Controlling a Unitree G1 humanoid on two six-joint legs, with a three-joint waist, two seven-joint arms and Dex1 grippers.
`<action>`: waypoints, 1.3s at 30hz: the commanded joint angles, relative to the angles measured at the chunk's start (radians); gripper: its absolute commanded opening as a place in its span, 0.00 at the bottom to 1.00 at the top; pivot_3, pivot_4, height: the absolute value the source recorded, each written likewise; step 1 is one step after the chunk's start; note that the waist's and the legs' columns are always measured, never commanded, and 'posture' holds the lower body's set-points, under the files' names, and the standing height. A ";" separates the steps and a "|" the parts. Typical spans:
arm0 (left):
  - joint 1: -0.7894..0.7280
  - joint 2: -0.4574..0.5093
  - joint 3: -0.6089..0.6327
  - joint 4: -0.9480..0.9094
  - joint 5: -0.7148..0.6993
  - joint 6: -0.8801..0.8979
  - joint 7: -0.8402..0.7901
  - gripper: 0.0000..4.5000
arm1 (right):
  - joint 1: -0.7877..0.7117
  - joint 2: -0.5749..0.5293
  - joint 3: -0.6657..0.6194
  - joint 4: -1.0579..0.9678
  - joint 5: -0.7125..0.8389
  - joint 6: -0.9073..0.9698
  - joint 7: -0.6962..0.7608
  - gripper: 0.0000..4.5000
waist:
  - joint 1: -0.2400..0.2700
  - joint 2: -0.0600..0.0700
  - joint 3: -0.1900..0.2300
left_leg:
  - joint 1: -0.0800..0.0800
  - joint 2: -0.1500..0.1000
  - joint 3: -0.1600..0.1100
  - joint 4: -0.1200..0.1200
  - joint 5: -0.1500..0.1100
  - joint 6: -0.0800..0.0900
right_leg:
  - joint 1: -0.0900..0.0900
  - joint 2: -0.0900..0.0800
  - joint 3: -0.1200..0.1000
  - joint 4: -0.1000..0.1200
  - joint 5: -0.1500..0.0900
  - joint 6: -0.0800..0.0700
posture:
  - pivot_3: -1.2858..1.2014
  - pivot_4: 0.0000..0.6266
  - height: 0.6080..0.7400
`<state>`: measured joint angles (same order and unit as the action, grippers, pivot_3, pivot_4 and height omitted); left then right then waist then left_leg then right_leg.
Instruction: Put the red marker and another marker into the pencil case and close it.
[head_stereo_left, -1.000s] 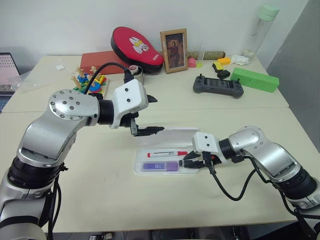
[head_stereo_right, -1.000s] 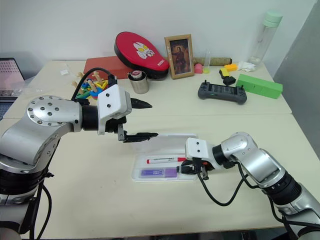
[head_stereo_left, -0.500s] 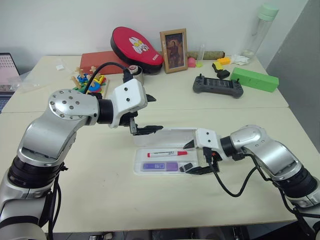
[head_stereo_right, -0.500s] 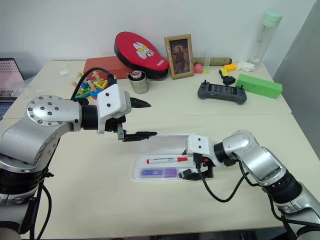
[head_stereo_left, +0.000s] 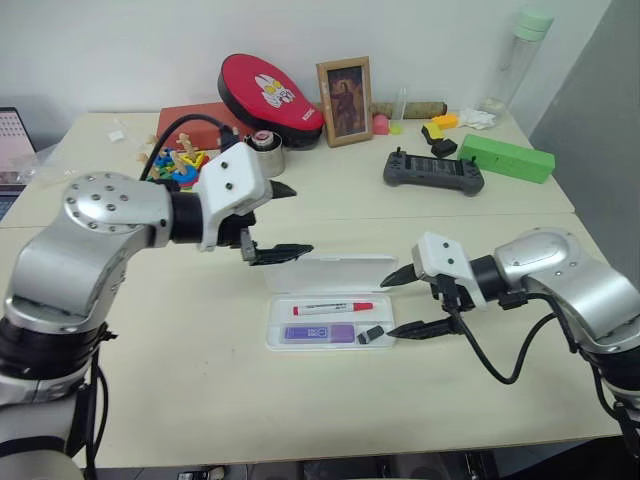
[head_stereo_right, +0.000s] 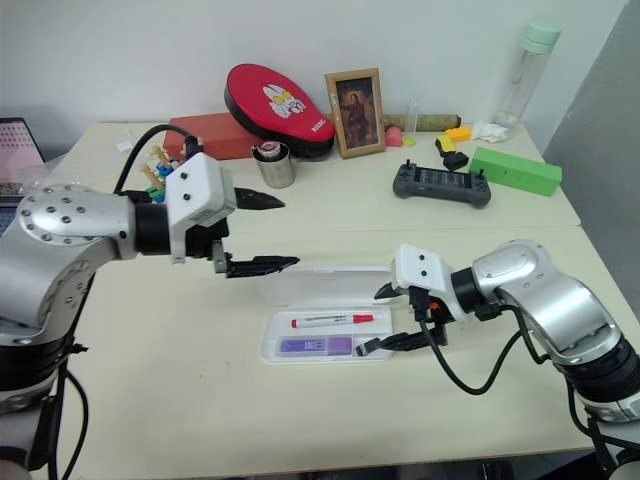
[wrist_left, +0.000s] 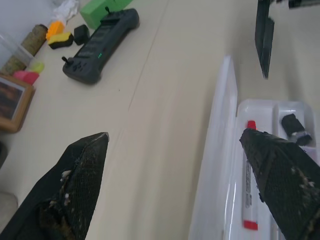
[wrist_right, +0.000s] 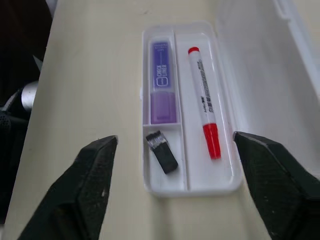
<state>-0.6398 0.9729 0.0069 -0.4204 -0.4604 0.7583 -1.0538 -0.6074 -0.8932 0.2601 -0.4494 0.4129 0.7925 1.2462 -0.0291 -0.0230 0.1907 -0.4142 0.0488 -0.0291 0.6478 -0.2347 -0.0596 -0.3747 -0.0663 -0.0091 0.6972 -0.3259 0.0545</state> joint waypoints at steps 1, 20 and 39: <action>0.031 0.063 0.112 -0.050 -0.065 0.034 -0.023 1.00 | 0.016 -0.061 -0.070 -0.045 0.052 -0.014 0.049 0.64 | 0.001 0.000 0.000 | 0.000 0.000 0.000 0.000 0.000 0.000 | 0.000 0.000 0.000 0.000 0.000 0.000 | 0.52 0.24 1.00; 0.457 0.198 0.419 -0.150 -0.071 0.055 -0.010 1.00 | -0.220 0.116 0.068 0.442 -0.274 -0.233 -0.144 0.00 | 0.001 0.000 0.000 | 0.003 0.001 0.002 -0.001 0.000 0.000 | 0.000 0.000 0.001 0.001 0.000 -0.001 | 0.52 0.24 1.00; 0.542 0.209 0.446 -0.136 -0.043 -0.009 -0.002 1.00 | -0.298 0.290 0.172 0.483 -0.336 -0.340 -0.022 0.00 | 0.002 0.001 0.001 | -0.002 0.001 0.003 -0.002 0.000 0.000 | -0.005 0.001 0.002 0.001 0.001 -0.001 | 0.52 0.24 1.00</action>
<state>-0.0892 1.1725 0.4393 -0.5518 -0.5172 0.7769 -1.0622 -0.8922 -0.5970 0.4354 0.0690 0.0898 0.4723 1.2051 -0.0267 -0.0223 0.1913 -0.4161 0.0501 -0.0265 0.6460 -0.2347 -0.0596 -0.3796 -0.0652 -0.0072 0.6979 -0.3253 0.0532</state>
